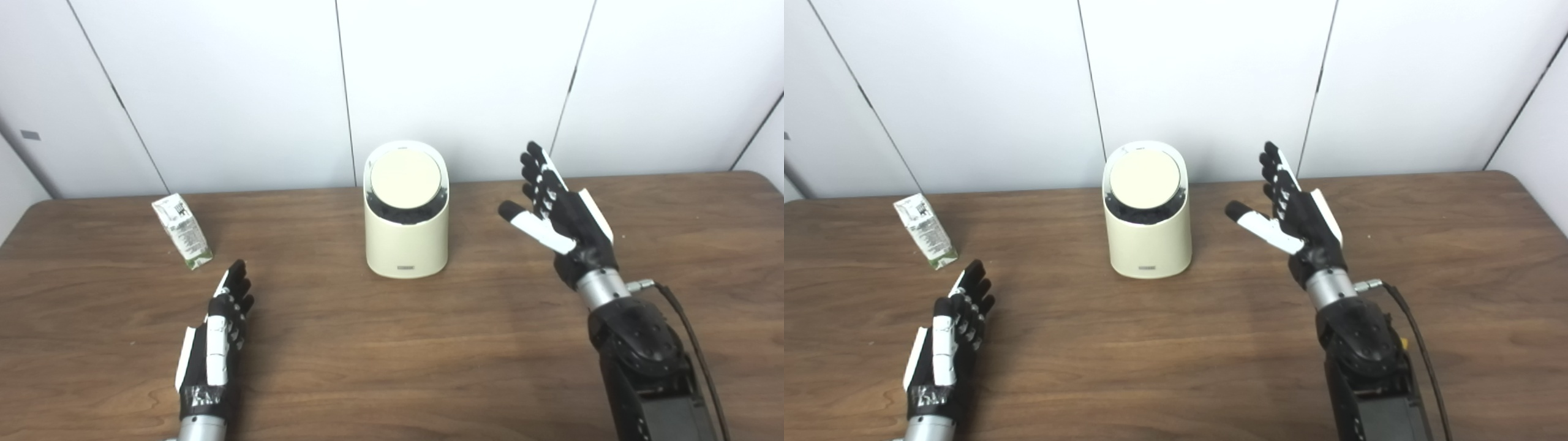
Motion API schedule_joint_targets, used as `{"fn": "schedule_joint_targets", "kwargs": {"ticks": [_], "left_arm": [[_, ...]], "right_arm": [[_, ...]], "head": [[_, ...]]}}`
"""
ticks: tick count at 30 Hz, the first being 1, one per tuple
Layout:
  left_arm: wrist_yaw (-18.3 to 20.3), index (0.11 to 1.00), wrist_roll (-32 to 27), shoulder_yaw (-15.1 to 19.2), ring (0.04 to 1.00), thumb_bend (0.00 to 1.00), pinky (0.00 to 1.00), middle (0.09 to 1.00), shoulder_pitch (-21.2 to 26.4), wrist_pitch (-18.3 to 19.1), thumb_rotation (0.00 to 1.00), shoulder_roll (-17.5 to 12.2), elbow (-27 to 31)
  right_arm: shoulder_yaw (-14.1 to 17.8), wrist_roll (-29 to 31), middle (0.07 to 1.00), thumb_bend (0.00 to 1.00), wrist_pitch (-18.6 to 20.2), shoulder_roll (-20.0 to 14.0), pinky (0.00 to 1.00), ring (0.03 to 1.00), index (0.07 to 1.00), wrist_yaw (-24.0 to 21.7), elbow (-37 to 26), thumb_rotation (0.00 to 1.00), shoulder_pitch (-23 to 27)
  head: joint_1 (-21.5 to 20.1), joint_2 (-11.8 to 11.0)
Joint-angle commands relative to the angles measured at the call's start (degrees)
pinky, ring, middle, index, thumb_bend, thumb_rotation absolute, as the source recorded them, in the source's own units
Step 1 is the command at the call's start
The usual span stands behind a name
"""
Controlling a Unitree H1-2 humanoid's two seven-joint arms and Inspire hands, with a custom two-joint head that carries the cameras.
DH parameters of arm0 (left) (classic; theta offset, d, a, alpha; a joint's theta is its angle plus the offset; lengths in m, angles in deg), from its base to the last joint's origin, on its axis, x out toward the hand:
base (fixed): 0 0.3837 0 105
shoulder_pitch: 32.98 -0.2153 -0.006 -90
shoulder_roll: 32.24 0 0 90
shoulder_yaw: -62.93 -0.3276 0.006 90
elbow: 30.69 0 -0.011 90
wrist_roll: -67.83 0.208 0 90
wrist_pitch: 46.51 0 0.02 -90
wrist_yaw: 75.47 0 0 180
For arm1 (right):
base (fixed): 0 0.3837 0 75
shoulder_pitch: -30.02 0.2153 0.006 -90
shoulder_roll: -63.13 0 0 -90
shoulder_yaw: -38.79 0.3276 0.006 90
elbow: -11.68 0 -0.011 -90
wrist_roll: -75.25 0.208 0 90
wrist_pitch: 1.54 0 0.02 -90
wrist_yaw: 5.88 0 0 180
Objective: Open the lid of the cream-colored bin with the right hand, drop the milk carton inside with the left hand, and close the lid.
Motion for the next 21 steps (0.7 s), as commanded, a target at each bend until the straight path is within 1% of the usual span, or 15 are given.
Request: {"fn": "schedule_joint_targets", "kwargs": {"ticks": [1,3,6,7,11,13,18,21], "left_arm": [[-0.31,1.000,-0.19,-0.70,1.000,0.63,1.00,1.000,-1.49,-1.77,0.95,1.41,-1.78],[-0.25,1.000,-0.16,-0.81,1.000,0.63,1.00,1.000,-1.44,-1.95,0.94,1.52,-1.88],[-0.10,1.000,0.08,-1.13,1.000,0.62,1.00,1.000,-1.41,-1.74,0.94,1.52,-1.91],[-0.07,1.000,0.21,-1.23,1.000,0.63,1.00,1.000,-1.37,-1.83,0.94,1.50,-2.06],[-0.59,1.000,1.33,-1.58,1.000,0.64,1.00,1.000,-1.30,-1.81,0.92,1.70,-2.16],[-0.71,1.000,1.82,-1.71,1.000,0.64,1.00,1.000,-1.34,-1.88,0.91,1.84,-2.03],[-0.70,1.000,2.70,-1.85,1.000,0.65,1.00,1.000,-1.11,-2.51,0.91,1.77,-2.58],[-0.92,1.000,3.29,-1.98,1.000,0.66,1.00,1.000,-0.97,-2.60,0.91,1.78,-2.70]], "right_arm": [[-0.81,-2.36,0.974,0.91,0.83,0.27,0.99,0.981,0.989,1.00,-1.11,0.52,3.71],[-1.98,-4.33,0.978,0.90,1.98,0.25,1.00,0.987,0.993,0.93,-0.74,0.51,5.78],[-4.02,-8.59,0.976,0.90,1.14,0.05,0.96,0.978,0.990,1.51,1.68,0.50,8.91],[-4.52,-9.92,0.971,0.92,0.78,0.09,0.94,0.973,0.985,1.88,2.58,0.49,9.71],[-6.33,-14.66,0.964,0.97,-1.40,0.21,0.91,0.970,0.968,3.74,7.31,0.41,12.80],[-6.89,-16.47,0.958,0.97,-1.82,0.39,0.87,0.960,0.963,4.52,9.25,0.40,14.03],[-8.89,-20.99,0.954,0.96,-2.77,0.16,0.84,0.946,0.963,5.92,12.18,0.38,17.02],[-9.68,-22.99,0.968,0.95,-3.69,0.17,0.83,0.937,0.968,6.67,13.98,0.38,18.80]], "head": [[0.02,-0.03],[-0.02,-0.15],[-0.02,-0.38],[0.07,-0.38],[0.33,-0.48],[0.37,-0.38],[0.15,-0.41],[0.34,-0.46]]}}
